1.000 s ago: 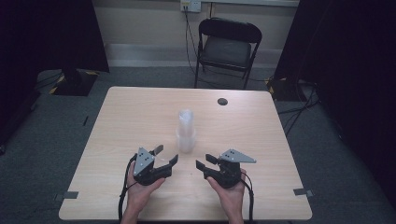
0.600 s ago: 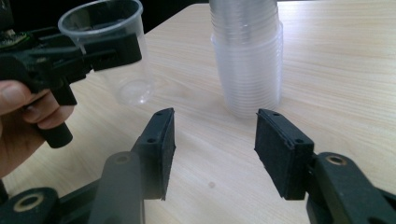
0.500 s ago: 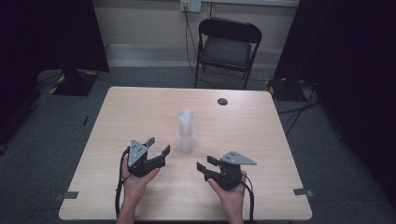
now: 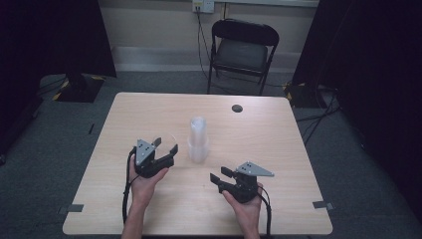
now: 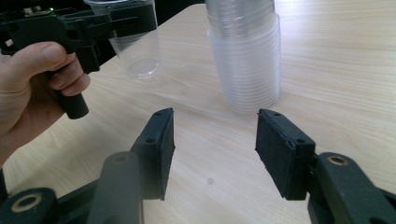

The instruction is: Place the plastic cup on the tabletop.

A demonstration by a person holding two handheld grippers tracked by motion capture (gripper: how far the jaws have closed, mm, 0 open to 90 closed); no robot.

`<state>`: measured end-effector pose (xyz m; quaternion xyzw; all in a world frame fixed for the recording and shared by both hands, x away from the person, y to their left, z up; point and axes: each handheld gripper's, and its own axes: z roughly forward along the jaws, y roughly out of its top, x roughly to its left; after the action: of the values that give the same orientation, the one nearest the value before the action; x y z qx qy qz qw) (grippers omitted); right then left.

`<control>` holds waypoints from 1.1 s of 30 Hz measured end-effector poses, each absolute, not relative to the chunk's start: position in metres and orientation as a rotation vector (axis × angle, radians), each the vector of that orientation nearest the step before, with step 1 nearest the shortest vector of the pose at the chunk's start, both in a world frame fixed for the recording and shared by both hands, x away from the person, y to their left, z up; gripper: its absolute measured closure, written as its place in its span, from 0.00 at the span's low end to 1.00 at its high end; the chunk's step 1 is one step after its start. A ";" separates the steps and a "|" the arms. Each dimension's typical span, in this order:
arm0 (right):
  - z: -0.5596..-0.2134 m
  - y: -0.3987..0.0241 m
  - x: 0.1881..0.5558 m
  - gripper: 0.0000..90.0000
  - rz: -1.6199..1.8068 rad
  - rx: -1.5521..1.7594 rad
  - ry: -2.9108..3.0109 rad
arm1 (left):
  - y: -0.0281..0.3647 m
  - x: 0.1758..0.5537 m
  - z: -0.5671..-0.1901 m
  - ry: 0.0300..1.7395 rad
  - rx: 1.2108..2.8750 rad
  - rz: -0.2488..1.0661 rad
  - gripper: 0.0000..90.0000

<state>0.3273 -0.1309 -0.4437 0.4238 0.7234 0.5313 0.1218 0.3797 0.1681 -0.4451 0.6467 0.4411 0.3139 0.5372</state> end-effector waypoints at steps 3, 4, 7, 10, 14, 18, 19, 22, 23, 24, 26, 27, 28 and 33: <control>-0.444 -0.131 0.327 0.53 1.556 1.237 2.110 | 0.167 0.385 -0.446 1.049 1.522 0.758 0.36; -0.443 -0.131 0.327 0.53 1.559 1.235 2.108 | 0.167 0.387 -0.447 1.052 1.510 0.752 0.36; -0.444 -0.131 0.327 0.53 1.566 1.237 2.104 | 0.168 0.395 -0.451 1.075 1.519 0.728 0.36; -0.444 -0.131 0.327 0.53 1.564 1.237 2.107 | 0.169 0.405 -0.454 1.092 1.553 0.724 0.36; -0.443 -0.131 0.327 0.53 1.565 1.235 2.102 | 0.170 0.414 -0.454 1.111 1.537 0.704 0.36; -0.444 -0.132 0.325 0.53 1.567 1.240 2.097 | 0.168 0.422 -0.455 1.101 1.569 0.698 0.35; -0.444 -0.132 0.324 0.53 1.568 1.243 2.095 | 0.168 0.424 -0.456 1.100 1.569 0.692 0.35; -0.444 -0.133 0.323 0.53 1.572 1.241 2.092 | 0.170 0.432 -0.460 1.126 1.572 0.683 0.35; -0.444 -0.134 0.323 0.53 1.573 1.243 2.093 | 0.170 0.435 -0.462 1.137 1.575 0.671 0.35; -0.444 -0.134 0.323 0.53 1.573 1.246 2.090 | 0.170 0.436 -0.463 1.137 1.586 0.673 0.35; -0.444 -0.136 0.323 0.53 1.577 1.247 2.087 | 0.170 0.440 -0.467 1.132 1.602 0.680 0.34; -0.444 -0.136 0.323 0.52 1.578 1.252 2.085 | 0.170 0.442 -0.470 1.135 1.602 0.670 0.34; -0.445 -0.137 0.323 0.53 1.578 1.250 2.083 | 0.170 0.444 -0.472 1.136 1.603 0.664 0.33; -0.446 -0.138 0.323 0.52 1.579 1.257 2.083 | 0.169 0.446 -0.478 1.155 1.627 0.659 0.32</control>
<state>0.3226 -0.1379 -0.4464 0.4302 0.7129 0.5405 0.1204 0.4464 0.1693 -0.4781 0.6719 0.4770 0.2720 0.4969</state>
